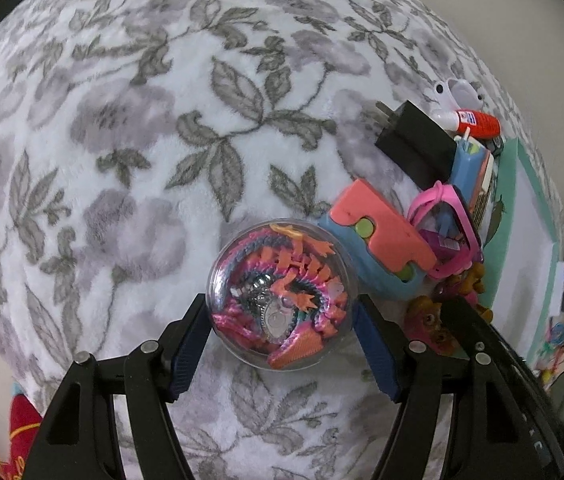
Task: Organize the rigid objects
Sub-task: 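Grasp the clear dragon case with left tool while right tool grasps the figurine, then carry both toys into the tray and open both tools to release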
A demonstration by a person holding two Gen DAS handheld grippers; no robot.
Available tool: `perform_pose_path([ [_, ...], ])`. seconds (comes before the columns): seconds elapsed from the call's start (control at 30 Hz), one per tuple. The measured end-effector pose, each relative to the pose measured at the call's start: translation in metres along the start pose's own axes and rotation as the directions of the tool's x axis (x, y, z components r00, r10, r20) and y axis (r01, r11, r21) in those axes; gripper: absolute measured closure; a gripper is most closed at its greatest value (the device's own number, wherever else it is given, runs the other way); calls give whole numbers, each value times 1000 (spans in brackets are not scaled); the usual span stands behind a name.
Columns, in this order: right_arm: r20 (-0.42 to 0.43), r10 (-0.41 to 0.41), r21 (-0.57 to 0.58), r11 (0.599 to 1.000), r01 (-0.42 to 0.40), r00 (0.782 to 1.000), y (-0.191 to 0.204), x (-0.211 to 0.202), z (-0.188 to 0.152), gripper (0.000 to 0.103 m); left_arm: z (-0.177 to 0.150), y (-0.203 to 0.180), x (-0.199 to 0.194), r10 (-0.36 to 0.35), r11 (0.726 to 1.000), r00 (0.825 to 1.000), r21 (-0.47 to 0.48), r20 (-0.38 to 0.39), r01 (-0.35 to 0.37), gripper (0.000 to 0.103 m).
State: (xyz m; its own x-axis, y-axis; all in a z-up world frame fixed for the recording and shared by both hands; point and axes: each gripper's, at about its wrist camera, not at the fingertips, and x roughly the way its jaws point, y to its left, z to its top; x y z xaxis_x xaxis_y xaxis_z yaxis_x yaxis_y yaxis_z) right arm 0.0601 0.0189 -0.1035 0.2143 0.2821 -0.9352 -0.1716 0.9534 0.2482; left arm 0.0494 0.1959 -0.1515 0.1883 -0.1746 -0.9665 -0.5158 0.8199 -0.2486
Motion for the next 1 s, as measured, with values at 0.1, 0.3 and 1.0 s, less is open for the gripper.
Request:
perform_pose_path([
  [0.1,0,10,12,1000,-10,1000,0,3,1,64,-1,15,-1,-14,1000,1000,-19,-2,14,30],
  [0.3,8,2,12,1000,-2,1000,1,6,3,64,5,37,2,-12,1000,1000,-16,0,12,30],
  [1.0,18,-30,9,1000,30,999,-2,4,1,77,-17,24,-13,-20,1000,1000,-3,-5,20,30],
])
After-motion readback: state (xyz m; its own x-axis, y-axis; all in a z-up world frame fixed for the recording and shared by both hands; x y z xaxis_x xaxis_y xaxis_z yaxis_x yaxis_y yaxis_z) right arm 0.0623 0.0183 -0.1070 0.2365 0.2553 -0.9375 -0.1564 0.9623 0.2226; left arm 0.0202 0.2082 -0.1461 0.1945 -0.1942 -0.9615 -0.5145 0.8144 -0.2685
